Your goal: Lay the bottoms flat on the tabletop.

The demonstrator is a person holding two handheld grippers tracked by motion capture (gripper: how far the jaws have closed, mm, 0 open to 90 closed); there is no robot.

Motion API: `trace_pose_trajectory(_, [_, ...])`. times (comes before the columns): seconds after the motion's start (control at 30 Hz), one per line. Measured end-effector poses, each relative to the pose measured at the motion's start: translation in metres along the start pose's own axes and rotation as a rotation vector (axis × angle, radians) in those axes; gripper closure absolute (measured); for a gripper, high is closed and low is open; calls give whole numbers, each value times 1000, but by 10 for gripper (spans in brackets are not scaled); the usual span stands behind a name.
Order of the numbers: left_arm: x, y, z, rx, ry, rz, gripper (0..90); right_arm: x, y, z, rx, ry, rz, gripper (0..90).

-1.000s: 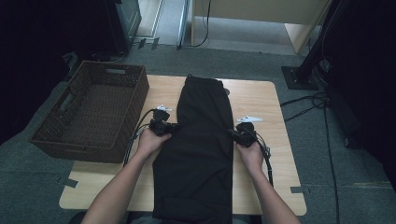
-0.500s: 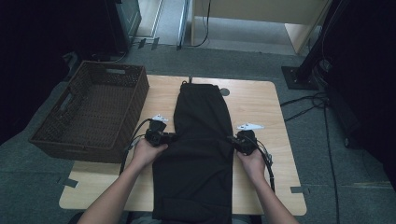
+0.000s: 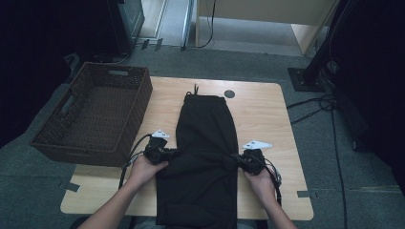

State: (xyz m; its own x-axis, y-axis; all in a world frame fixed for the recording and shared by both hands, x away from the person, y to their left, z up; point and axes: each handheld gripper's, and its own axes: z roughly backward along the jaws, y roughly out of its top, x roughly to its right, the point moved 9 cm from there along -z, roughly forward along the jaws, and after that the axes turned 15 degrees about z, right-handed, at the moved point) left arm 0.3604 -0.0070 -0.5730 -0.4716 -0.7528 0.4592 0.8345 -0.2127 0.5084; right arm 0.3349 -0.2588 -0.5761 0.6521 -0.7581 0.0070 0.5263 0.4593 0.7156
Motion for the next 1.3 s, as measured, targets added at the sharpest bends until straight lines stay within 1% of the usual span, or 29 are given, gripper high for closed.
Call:
trace_pose_trajectory(0.03, [1,-3,2,-6,0,-3,844,-3,-2,2,2,1,-4,871])
trace_pose_trajectory(0.17, [4,-12,9,-10,-17,28,842,-13,-7,7,4,18,-4,870])
trace_pose_trajectory(0.3, [7,-20,16,-19,-19,15,830,-25,-12,14,-17,46,0,849])
trace_pose_trajectory(0.33, [7,-20,17,-18,-14,20,804,-26,-11,15,-14,55,2,846])
trace_pose_trajectory(0.37, [6,-19,17,-16,-8,26,760,-26,-11,15,-10,53,5,845])
trace_pose_trajectory(0.4, [5,-18,16,-11,-14,36,743,-26,-10,15,-10,55,8,840])
trace_pose_trajectory(0.47, [3,-16,16,-11,-18,48,703,-24,-9,12,-10,53,10,815])
trace_pose_trajectory(0.53, [1,-13,16,-10,-16,47,635,-21,-7,10,-3,53,6,765])
trace_pose_trajectory(0.6, [0,-9,19,17,-8,37,594,-18,-2,10,15,48,-3,705])
trace_pose_trajectory(0.63, [-1,-6,21,35,-2,22,585,-17,-1,10,26,45,0,665])
trace_pose_trajectory(0.67, [-2,-4,22,48,-1,22,580,-16,2,11,34,44,-6,622])
trace_pose_trajectory(0.7, [-1,0,22,56,-13,25,583,-15,3,10,45,41,-4,614])
trace_pose_trajectory(0.73, [-1,2,21,55,-22,23,583,-13,5,10,52,45,-8,605])
trace_pose_trajectory(0.77, [-2,5,20,54,-22,19,576,-12,7,9,53,44,-13,597])
trace_pose_trajectory(0.83, [-4,9,18,59,-12,2,563,-10,10,6,61,43,-7,571])
trace_pose_trajectory(0.87, [-5,11,18,63,-10,2,548,-8,12,5,62,40,-7,558])
trace_pose_trajectory(0.93, [-7,15,16,67,-17,16,531,-5,16,1,72,48,-20,520])
trace_pose_trajectory(0.97, [-7,17,15,73,-20,12,522,-3,17,0,84,43,-23,502])
trace_pose_trajectory(1.0, [-8,19,14,74,-14,7,511,-1,18,-1,82,42,-35,481])
trace_pose_trajectory(1.03, [-10,21,11,67,2,1,492,1,20,-3,80,46,-42,467])
trace_pose_trajectory(1.07, [-11,22,10,61,7,-2,464,3,22,-6,70,46,-49,467])
trace_pose_trajectory(1.1, [-11,26,8,59,13,-5,464,5,24,-7,60,44,-47,467])
trace_pose_trajectory(1.13, [-12,28,8,56,13,-2,468,7,27,-10,64,39,-38,468])
trace_pose_trajectory(1.23, [-11,40,5,66,-15,12,493,12,36,-15,59,31,-16,446])
trace_pose_trajectory(1.3, [-12,47,1,64,-18,5,495,17,41,-20,60,29,-14,452])
